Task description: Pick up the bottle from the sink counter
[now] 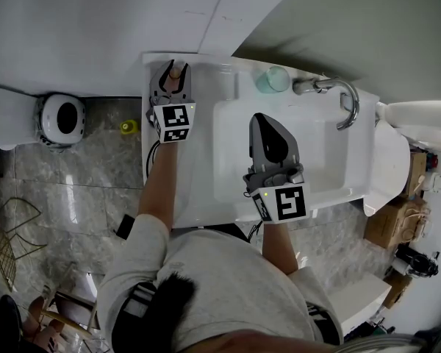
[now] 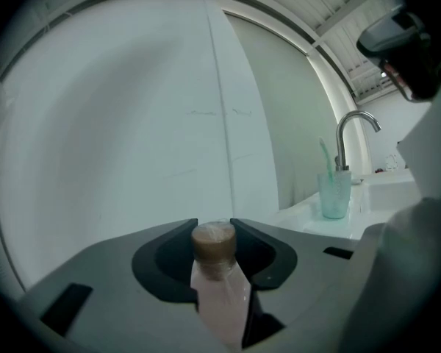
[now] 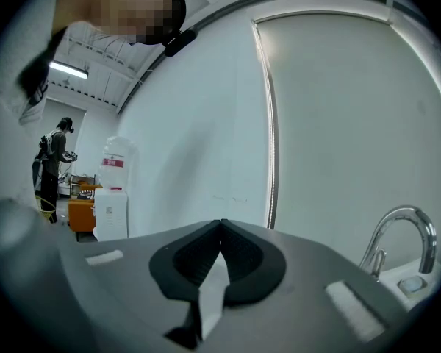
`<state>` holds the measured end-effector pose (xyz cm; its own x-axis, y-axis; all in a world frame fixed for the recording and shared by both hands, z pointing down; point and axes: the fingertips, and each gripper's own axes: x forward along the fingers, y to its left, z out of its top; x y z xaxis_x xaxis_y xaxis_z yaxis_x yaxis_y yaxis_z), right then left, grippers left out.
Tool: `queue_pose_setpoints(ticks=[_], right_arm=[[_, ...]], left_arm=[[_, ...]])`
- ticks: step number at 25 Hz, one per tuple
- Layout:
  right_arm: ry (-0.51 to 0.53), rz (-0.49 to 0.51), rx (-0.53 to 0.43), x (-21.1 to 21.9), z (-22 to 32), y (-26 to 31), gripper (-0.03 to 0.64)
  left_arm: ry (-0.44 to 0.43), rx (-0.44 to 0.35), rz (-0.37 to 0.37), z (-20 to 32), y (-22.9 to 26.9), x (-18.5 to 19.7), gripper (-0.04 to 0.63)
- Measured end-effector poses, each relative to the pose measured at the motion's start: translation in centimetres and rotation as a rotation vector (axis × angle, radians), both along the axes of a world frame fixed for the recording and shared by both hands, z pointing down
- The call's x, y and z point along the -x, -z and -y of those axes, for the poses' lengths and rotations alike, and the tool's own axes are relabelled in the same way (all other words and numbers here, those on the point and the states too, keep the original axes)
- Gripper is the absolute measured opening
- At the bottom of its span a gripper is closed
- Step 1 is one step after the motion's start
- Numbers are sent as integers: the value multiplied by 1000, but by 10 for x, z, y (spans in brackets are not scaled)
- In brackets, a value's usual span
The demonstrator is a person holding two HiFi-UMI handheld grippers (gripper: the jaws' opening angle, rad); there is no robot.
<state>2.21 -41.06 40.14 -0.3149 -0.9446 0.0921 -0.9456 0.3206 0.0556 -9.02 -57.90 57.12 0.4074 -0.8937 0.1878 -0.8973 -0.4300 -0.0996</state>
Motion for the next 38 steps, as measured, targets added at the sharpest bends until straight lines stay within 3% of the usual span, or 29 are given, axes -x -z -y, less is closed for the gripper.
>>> queue_pose_setpoints(ticks=[8, 20, 38], right_arm=[[-43, -4, -4, -5, -16, 3, 11], [-20, -6, -31, -10, -34, 12, 11], [99, 38, -103, -16, -59, 49, 11]], left_arm=[[-1, -35, 35, 0, -1, -4, 120], [-3, 37, -11, -15, 7, 5, 123], [-28, -40, -78, -116, 145, 20, 123]])
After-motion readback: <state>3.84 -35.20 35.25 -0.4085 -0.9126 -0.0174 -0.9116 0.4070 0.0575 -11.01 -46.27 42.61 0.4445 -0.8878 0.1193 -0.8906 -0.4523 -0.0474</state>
